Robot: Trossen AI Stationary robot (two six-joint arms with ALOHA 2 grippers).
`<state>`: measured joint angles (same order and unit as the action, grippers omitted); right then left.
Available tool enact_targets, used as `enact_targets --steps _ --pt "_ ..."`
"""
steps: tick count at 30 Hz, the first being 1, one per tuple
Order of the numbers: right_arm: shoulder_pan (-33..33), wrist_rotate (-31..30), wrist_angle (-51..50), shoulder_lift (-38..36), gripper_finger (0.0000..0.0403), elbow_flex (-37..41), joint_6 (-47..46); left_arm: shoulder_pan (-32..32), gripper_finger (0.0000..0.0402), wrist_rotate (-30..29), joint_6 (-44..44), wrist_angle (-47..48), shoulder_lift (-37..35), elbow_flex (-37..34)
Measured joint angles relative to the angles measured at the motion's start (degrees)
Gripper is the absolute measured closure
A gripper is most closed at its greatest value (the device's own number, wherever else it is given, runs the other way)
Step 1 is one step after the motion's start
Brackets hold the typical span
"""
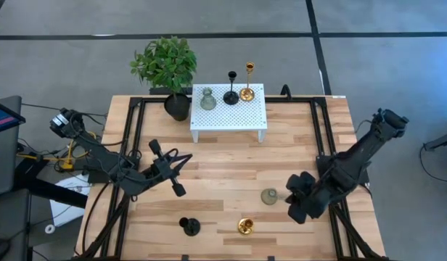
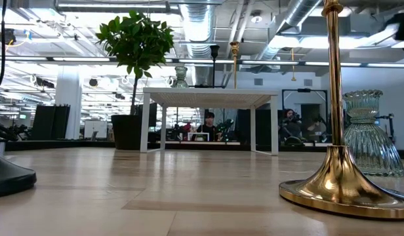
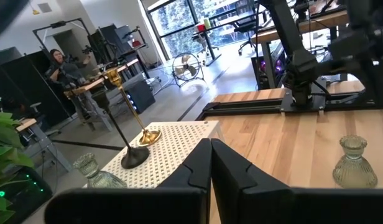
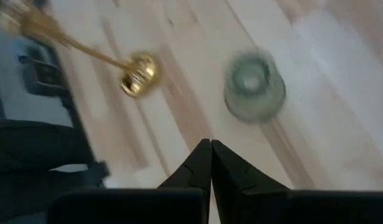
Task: Pick & Place candle stick holders
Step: Put the green glass candle holder on the shelf aligned with the other green glass candle holder
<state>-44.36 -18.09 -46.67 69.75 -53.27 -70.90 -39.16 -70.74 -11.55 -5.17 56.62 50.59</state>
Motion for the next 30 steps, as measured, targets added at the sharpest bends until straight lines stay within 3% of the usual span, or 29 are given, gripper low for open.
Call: enact_targets --steps 5,11,19,30 --pt "-2.39 -1.22 2.0 3.3 0.0403 4.81 -6.99 0.0 0.0395 0.0 -0.02 0.0 0.0 0.0" --pt "-2.42 -1.3 8.6 10.58 0.0403 5.85 -6.77 0.0 0.0395 0.0 -0.01 0.0 0.0 0.0" --pt "0.14 -1.76 9.73 19.94 0.0403 5.87 -6.71 0.0 0.0395 0.0 -0.17 -0.01 0.0 0.0" --pt "8.04 -4.66 22.97 26.44 0.0403 5.87 3.84 0.0 0.0395 0.0 -0.02 -0.22 0.0 0.0"
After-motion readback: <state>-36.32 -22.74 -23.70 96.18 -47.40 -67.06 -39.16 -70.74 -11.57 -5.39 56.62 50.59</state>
